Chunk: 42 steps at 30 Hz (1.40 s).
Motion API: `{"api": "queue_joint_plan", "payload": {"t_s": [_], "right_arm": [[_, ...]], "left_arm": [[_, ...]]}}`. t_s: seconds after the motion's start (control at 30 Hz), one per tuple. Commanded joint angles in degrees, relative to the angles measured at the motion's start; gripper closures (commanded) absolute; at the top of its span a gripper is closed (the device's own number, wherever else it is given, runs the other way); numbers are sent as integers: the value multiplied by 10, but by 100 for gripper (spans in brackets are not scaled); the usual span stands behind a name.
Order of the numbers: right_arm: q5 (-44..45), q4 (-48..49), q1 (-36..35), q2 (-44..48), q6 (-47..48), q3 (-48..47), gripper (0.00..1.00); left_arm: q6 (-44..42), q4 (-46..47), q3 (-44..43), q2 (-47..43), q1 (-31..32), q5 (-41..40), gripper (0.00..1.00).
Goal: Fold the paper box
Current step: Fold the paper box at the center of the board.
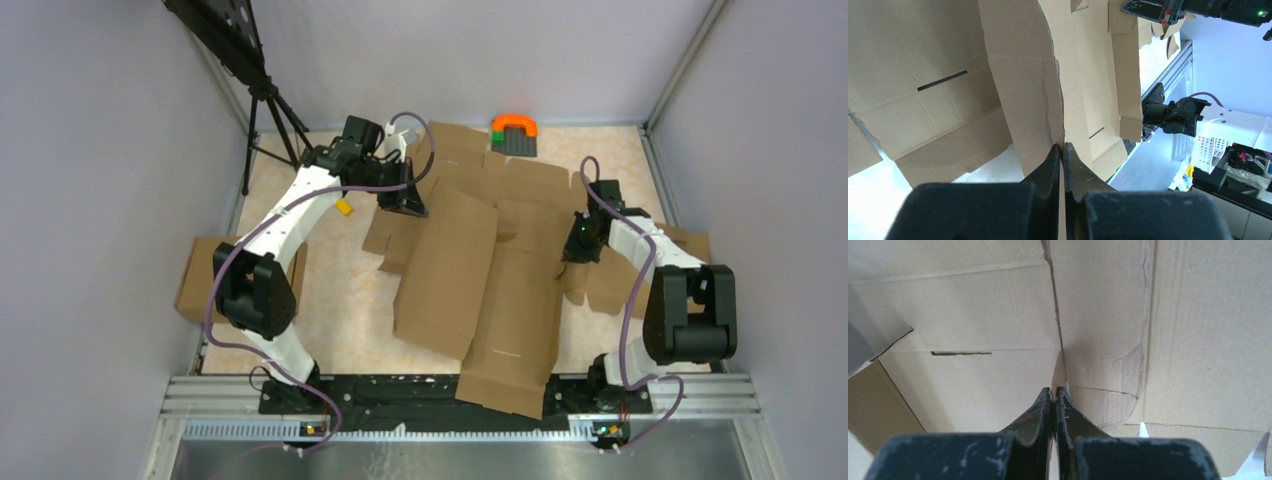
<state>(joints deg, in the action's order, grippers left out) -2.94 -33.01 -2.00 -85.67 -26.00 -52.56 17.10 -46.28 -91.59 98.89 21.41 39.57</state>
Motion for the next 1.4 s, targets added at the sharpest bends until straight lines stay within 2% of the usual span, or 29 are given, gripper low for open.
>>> {"api": "queue_joint_plan", "payload": {"t_s": [0.0,0.23,0.27,0.3,0.33,0.37,0.43,0.47,0.53,0.67,0.73,0.77,0.83,1.2,1.27,1.37], "right_arm": [[-93,9,-5,-6,18,-7,100],[-103,16,-31,25,37,1,72],[-100,16,-34,28,37,1,64],[-94,16,-37,31,38,2,47],[-86,17,-37,35,37,4,36],[-80,18,-37,39,39,6,31],[-77,22,-37,43,42,3,30],[-75,20,-37,40,44,-1,35],[-72,12,-37,34,46,-9,38],[-34,-4,-37,30,30,-16,27],[-47,13,-38,45,18,-5,22],[-55,21,-37,50,12,0,11],[-68,27,-38,58,6,2,6],[44,8,-29,78,-3,-17,3],[36,21,-13,81,-24,-8,3],[-27,74,16,97,-66,26,2]], "left_arm": [[-16,19,2,-32,5,16,100],[-17,17,4,-30,-3,23,100],[-17,17,4,-30,-4,23,100],[-17,17,4,-30,-6,23,100],[-17,17,4,-30,-7,23,100],[-17,17,4,-31,-8,24,100],[-17,17,4,-30,-9,25,100],[-17,16,4,-30,-10,26,100],[-17,17,5,-30,-9,26,100],[-17,17,7,-30,-10,24,100],[-17,16,7,-29,-10,26,100],[-17,16,7,-29,-11,26,100],[-17,16,7,-28,-11,25,100],[-13,20,5,-27,-23,40,100],[-13,20,6,-27,-23,39,100],[-13,20,6,-26,-23,40,100]]}}
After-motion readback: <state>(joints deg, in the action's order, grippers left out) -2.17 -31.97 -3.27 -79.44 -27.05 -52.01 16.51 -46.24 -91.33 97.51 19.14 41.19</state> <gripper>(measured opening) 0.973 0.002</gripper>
